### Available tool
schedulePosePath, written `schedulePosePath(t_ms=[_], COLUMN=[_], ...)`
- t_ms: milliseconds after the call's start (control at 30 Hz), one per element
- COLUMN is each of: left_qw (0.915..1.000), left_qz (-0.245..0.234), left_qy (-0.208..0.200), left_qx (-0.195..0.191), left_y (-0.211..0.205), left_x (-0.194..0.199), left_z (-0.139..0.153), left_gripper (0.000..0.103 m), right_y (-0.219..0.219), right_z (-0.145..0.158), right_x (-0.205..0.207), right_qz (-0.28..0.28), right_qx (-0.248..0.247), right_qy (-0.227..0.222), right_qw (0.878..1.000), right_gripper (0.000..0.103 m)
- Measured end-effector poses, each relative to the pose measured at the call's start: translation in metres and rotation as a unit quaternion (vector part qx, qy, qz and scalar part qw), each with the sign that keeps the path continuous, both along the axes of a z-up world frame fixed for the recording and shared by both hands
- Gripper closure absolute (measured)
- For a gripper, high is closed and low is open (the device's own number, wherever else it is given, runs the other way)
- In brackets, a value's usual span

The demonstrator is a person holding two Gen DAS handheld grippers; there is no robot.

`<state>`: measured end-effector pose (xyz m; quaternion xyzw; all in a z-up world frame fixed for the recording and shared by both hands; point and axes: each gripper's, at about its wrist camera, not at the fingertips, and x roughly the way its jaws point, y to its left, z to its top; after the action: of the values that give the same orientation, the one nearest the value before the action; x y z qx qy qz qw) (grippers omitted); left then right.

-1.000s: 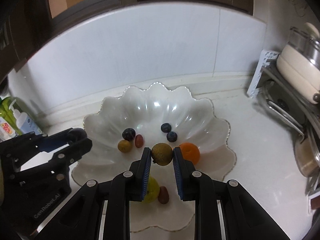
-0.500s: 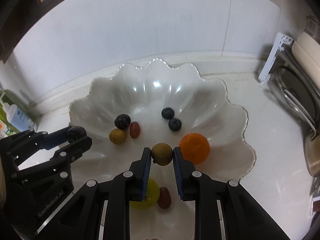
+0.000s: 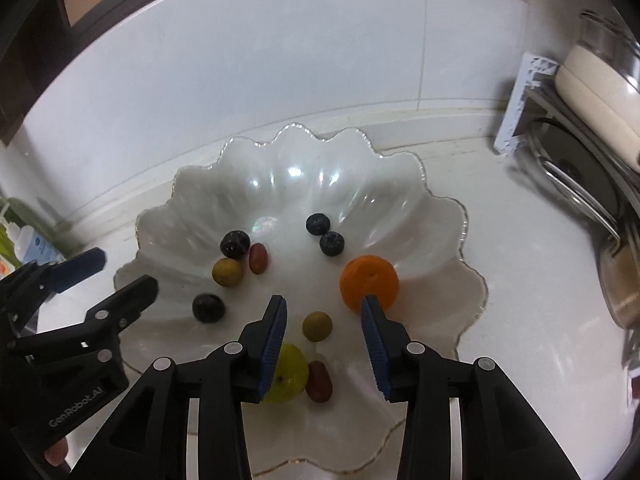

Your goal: Organize fruits

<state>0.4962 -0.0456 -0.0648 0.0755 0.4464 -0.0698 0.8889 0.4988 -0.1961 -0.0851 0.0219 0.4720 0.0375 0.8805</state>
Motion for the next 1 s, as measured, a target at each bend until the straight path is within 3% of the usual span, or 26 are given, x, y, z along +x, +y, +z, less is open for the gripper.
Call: schedulePosePath(t_ms=[67,267,500,1000], left_qw=[0.9998,0.9959,0.9908,0.9809], left_qz=[0.008,0.017,0.009,0.017], left_qy=[-0.02,-0.088,-0.135,-0.19], left_qx=[0.004,0.007,-0.001,-0.037], left_y=[0.004,0.017,0.023,0.033], left_x=[-0.01,-0.047,-0.097,-0.237], left_z=[0.007,0.036,0.058,0.085], left_gripper=[0.033,0.016,0.004,0.0], right_y=[-0.002,-0.008,-0.009,-0.01], right_z=[0.007,0.029,0.058,0.093], right_x=[-0.011,-0.05,-0.109,-0.261], right_qz=[-0.008,-0.039,-0.059,-0.062], right_qx=[0.007,0.006,-0.013,-0.034], right_qy=[-0.016,-0.068,-0.134,-0.219], right_qw=[1.0,0.997,0.989,0.973], right_gripper=[0.043,0.039,0.031,0.022])
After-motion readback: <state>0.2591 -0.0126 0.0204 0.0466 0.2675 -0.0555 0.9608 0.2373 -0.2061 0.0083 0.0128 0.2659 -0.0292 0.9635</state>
